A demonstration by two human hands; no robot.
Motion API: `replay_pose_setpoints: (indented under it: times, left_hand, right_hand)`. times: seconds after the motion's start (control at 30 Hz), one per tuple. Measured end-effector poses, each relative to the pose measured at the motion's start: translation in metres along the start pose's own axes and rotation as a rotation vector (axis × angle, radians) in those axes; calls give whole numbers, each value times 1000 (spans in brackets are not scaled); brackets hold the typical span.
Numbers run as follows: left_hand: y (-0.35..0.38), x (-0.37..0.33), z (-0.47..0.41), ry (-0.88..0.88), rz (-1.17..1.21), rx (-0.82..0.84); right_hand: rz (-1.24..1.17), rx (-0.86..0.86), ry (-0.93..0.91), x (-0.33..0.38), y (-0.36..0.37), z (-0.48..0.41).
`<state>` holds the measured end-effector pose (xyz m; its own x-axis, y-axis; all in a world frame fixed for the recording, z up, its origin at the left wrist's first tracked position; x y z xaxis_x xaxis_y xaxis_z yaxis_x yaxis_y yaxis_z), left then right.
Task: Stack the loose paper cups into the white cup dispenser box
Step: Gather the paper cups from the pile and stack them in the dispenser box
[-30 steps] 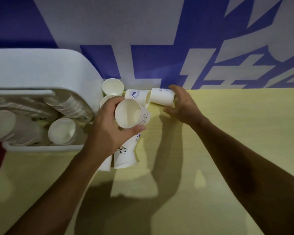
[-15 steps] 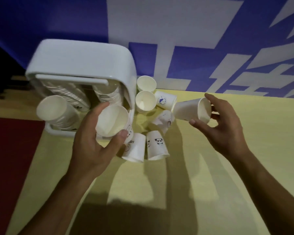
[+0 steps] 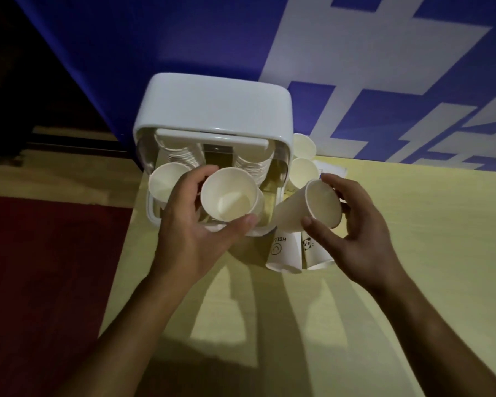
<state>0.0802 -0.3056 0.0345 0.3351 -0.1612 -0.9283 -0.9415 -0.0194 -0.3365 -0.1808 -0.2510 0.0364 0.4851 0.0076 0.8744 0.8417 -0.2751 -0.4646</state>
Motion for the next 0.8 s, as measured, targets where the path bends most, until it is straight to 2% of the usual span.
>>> replay_pose_setpoints:
  times: [0.2, 0.5, 0.8]
  left_hand:
    - [21, 7, -13, 25, 1, 71]
    - [50, 51, -19, -48, -184, 178]
    - [59, 69, -18, -102, -164, 188]
  right_hand:
    - [71, -45, 19, 4, 2, -1]
    - [75, -76, 15, 0, -4, -3]
    - [76, -89, 33, -2, 0, -7]
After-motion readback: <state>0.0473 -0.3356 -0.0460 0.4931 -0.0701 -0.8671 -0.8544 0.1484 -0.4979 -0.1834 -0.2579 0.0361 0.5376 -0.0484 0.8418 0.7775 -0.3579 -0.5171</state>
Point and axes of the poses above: each hand's wrist, its own z-axis away from the middle knuckle, its own y-axis out of the palm, x = y × z, the point moved 9 cm from there along -z, towards the middle knuckle, and after that the axes turned 4 degrees about -x, right-handed, at the moved point
